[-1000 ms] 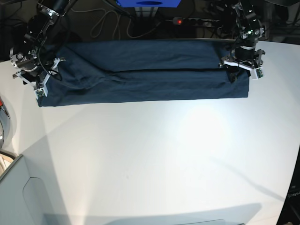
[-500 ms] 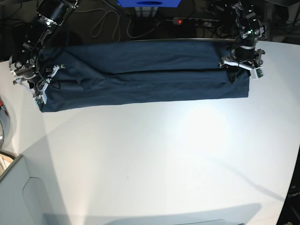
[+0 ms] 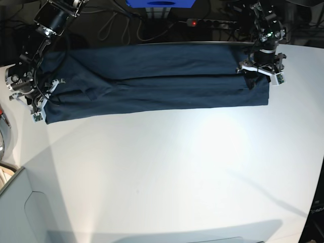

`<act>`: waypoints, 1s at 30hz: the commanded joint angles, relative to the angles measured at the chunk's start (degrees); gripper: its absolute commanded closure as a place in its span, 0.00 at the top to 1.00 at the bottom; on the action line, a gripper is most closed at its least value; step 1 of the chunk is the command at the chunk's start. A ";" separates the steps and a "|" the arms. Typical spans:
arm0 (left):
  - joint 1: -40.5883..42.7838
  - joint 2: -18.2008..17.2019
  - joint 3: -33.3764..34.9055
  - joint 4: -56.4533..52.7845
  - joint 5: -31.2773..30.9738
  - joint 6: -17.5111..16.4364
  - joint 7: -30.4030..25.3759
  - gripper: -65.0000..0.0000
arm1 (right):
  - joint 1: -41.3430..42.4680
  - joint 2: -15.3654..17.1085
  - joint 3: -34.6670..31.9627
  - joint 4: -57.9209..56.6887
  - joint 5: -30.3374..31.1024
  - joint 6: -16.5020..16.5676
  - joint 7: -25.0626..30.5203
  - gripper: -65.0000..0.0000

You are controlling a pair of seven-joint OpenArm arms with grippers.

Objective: Fold the T-shirt properly

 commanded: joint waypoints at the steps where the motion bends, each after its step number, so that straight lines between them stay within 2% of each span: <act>1: 0.33 -0.38 -0.44 0.67 0.10 0.54 0.31 0.57 | 0.45 0.97 0.10 0.15 -0.05 0.62 0.47 0.00; 6: 0.33 -0.38 -0.44 0.67 0.10 0.54 0.31 0.57 | 0.45 1.58 0.02 -1.26 -0.05 0.62 0.65 0.03; 8: 0.33 -0.38 -0.44 0.67 0.10 0.54 0.31 0.57 | 0.45 1.67 -0.07 -1.43 -0.05 0.62 1.71 0.13; 13: 0.33 -0.20 -0.44 0.76 0.10 0.54 0.31 0.58 | 0.45 3.08 0.28 -1.08 -0.05 0.62 2.58 0.49; 16: 0.68 -0.20 -0.44 0.85 0.10 0.54 0.31 0.58 | 0.19 3.34 0.63 1.55 0.03 0.62 2.58 0.62; 21: 1.29 0.42 -0.53 5.16 0.10 0.89 0.31 0.58 | -2.54 2.46 0.19 8.94 0.21 0.62 1.88 0.64; 28: 1.29 3.40 -3.78 9.81 0.10 0.63 0.67 0.58 | -6.49 -4.13 -0.07 11.84 0.21 0.62 2.14 0.64; 30: 1.29 3.49 -3.78 10.08 0.10 0.63 0.75 0.58 | -7.20 -4.84 -1.65 9.64 0.21 0.62 2.50 0.64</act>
